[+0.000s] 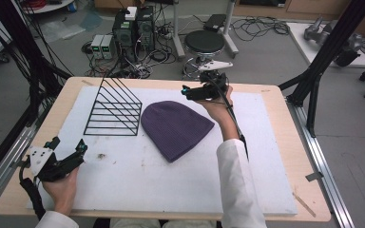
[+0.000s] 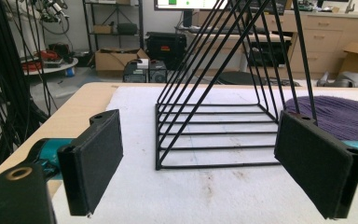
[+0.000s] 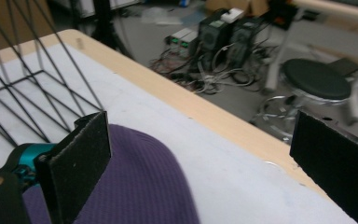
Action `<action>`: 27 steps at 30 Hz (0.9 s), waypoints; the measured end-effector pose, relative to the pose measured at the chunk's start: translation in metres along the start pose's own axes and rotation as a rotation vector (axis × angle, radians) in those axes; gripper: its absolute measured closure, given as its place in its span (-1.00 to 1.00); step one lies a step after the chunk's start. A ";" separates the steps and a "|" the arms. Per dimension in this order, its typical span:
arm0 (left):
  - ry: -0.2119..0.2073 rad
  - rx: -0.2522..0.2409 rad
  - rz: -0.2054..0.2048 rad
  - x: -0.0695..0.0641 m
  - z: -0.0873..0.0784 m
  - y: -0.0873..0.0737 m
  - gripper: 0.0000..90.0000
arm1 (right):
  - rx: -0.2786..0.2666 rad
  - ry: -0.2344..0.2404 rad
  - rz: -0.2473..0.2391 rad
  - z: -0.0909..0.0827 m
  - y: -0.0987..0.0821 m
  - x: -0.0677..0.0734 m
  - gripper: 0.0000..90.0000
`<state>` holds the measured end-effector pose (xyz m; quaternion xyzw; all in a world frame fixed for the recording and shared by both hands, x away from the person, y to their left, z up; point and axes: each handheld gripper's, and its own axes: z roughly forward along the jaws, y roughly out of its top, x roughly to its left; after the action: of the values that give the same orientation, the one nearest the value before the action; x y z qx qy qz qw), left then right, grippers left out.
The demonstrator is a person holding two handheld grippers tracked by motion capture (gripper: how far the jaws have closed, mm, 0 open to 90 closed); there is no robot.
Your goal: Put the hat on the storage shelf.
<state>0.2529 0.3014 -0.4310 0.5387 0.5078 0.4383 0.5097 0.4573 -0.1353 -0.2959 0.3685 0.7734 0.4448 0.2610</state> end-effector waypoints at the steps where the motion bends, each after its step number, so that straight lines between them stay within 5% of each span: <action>1: 0.001 -0.001 0.000 0.000 0.000 0.000 -0.66 | 0.005 0.008 -0.001 0.003 0.002 0.000 -0.89; 14: -0.014 0.005 -0.005 0.002 0.001 -0.001 -0.66 | 0.063 0.044 0.004 0.044 0.014 -0.003 -0.88; 20: -0.019 0.006 -0.006 0.001 0.004 -0.001 -0.66 | 0.088 0.068 -0.034 0.059 0.025 0.003 -0.86; 22: -0.019 0.005 -0.004 0.001 0.004 -0.001 -0.65 | 0.160 0.076 -0.120 0.068 0.029 0.010 -0.86; 27: -0.024 0.001 -0.001 -0.001 0.003 0.000 -0.65 | 0.207 0.105 -0.128 0.084 0.024 0.016 -0.86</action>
<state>0.2560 0.3006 -0.4317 0.5440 0.5019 0.4313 0.5159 0.5174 -0.0734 -0.3148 0.3199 0.8497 0.3635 0.2087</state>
